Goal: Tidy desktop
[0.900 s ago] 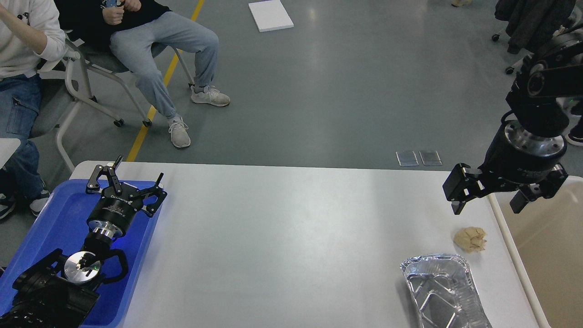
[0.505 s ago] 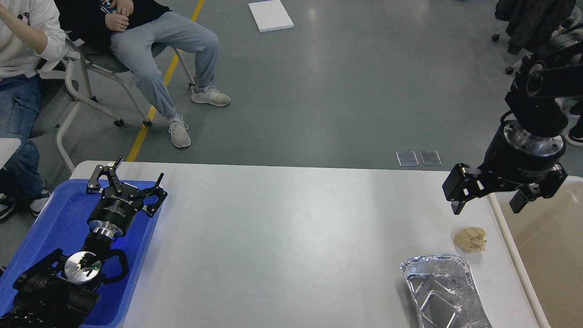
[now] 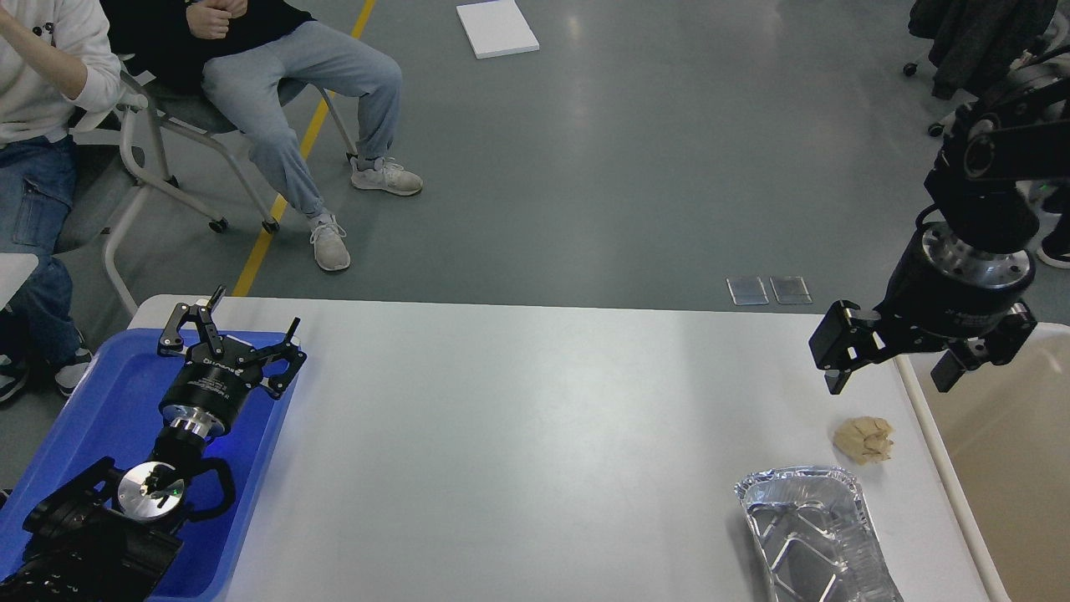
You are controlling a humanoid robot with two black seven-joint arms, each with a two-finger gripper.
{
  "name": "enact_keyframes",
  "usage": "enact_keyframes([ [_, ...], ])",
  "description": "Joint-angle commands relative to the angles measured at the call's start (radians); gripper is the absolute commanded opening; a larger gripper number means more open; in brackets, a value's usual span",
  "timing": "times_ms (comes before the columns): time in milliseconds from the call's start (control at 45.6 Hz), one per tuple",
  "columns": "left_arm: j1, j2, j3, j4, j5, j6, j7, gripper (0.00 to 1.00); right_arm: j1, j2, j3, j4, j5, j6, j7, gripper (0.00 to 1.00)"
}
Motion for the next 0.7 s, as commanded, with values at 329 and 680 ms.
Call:
enact_keyframes([
  [329,0.0,0.0,-0.002,0.002,0.0,0.0,-0.001,1.0,0.059,-0.065,-0.001,-0.015,-0.002,0.0,0.0,1.0],
  [680,0.0,0.0,0.0,0.0,0.0,0.0,0.002,1.0,0.075,-0.042,-0.01,-0.013,-0.002,0.0,0.0,1.0],
])
